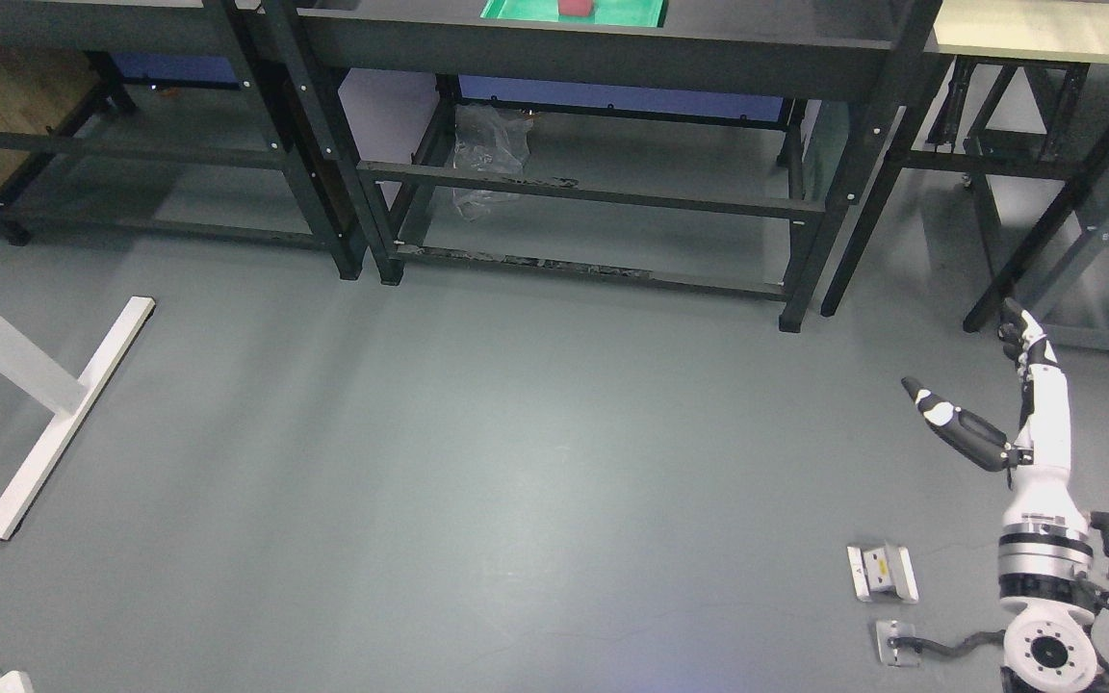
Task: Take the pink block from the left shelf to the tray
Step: 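Drive toward the shelf and raise the right hand toward the green tray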
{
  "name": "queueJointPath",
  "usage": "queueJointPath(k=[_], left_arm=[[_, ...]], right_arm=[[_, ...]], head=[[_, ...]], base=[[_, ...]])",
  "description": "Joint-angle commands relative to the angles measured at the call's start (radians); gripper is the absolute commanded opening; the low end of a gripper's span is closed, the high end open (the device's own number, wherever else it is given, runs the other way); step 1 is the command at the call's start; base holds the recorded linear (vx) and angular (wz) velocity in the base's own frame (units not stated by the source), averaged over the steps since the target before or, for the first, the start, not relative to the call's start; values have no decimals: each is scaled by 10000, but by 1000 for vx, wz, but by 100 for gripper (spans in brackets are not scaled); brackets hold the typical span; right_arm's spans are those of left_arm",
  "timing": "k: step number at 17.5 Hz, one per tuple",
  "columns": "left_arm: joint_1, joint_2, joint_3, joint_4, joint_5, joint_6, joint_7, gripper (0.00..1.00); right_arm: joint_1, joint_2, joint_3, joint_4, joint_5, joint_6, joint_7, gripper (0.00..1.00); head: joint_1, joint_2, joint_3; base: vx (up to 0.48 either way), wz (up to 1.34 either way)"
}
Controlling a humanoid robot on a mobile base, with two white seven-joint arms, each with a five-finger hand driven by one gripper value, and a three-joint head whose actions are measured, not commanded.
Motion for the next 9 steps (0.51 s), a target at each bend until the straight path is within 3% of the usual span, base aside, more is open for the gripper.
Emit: queueJointPath(k=[1,5,9], left_arm=[[92,174,0,0,-15,-9,8,100],[92,174,0,0,-15,-9,8,100],[92,174,0,0,-15,-9,8,100]], right_arm=[[-27,-436,-127,-388,6857,-17,-280,94],[-27,-314,-96,-403,6842,-214,-1260,96],[-27,238,-66,-388,6811,-446,-1401,96]], head=[[0,0,0],[0,0,0],[0,0,0]], base=[[129,16],[136,14],[114,179]])
